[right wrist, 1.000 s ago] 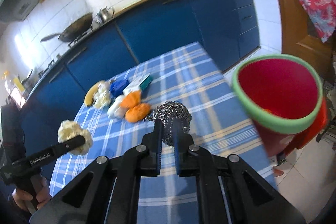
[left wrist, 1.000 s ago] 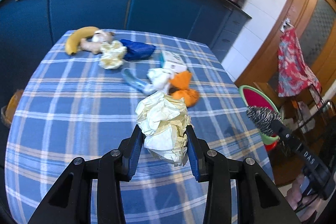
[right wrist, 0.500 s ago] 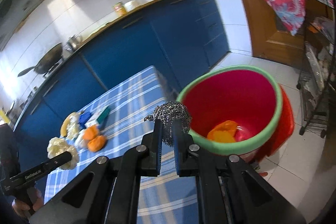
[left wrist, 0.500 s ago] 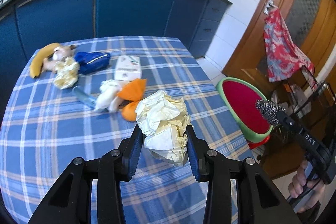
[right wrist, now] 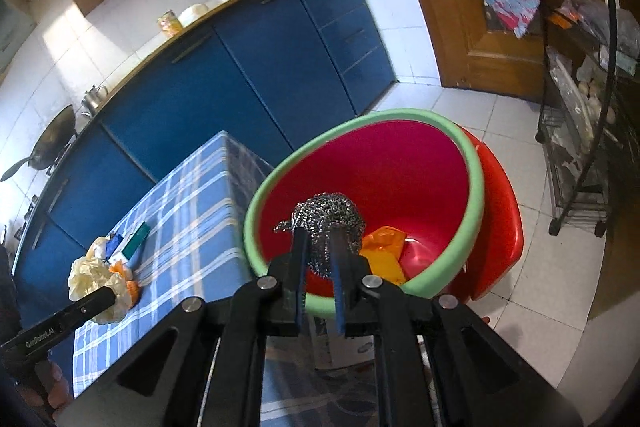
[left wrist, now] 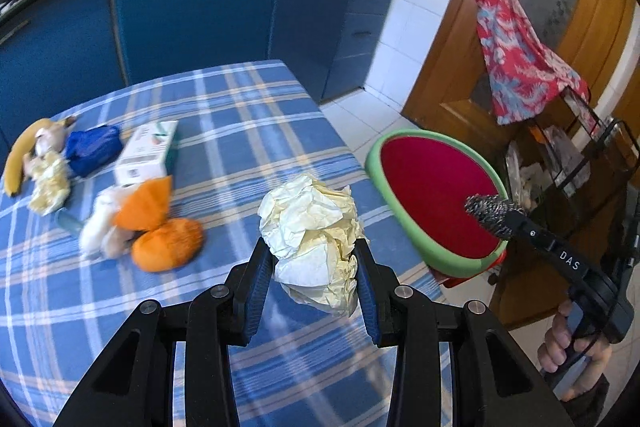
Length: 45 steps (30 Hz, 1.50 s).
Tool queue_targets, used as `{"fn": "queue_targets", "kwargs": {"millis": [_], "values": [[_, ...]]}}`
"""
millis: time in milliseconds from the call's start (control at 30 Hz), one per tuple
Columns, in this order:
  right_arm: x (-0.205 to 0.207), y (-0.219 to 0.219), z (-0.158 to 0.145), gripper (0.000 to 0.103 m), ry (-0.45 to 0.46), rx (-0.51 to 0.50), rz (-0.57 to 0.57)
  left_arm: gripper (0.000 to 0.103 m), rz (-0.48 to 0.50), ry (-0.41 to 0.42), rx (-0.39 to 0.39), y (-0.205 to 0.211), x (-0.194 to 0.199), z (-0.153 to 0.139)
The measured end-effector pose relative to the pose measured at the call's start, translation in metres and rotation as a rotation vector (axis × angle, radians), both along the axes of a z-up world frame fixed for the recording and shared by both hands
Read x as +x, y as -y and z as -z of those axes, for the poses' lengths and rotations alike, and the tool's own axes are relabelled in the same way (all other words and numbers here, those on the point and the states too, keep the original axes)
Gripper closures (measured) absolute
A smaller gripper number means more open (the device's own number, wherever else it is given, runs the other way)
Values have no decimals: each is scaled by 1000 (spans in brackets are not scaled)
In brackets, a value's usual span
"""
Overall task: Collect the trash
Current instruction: 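Carry the paper and steel wool with both tools over the red bucket, then open both tools to drop the paper and steel wool into the bucket, then move both open tools back over the tablecloth items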
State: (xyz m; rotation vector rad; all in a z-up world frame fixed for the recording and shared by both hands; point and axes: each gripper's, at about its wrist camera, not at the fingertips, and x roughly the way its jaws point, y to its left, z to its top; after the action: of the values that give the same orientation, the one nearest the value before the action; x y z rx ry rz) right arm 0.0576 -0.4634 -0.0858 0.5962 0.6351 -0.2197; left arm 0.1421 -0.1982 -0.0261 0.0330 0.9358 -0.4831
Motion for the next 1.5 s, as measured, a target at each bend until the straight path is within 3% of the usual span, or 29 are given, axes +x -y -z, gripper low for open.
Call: {"fn": "queue_targets", "kwargs": {"millis": [600,700,800,1100,1500], "values": [[-26,42,8,76,31,40,62,62,197,-9,71,116,9,22],[-31,46,8,75,38,42,71,58,224,-3,98,134,12,27],[-36,51,9,75,42,48,82,46,236,1,130,146,13,30],[-42,54,13,72,32,63,95,42,221,-3,132,149,12,30],[-39,32,-9,65,52,38,45,42,136,13,95,105,7,9]]}}
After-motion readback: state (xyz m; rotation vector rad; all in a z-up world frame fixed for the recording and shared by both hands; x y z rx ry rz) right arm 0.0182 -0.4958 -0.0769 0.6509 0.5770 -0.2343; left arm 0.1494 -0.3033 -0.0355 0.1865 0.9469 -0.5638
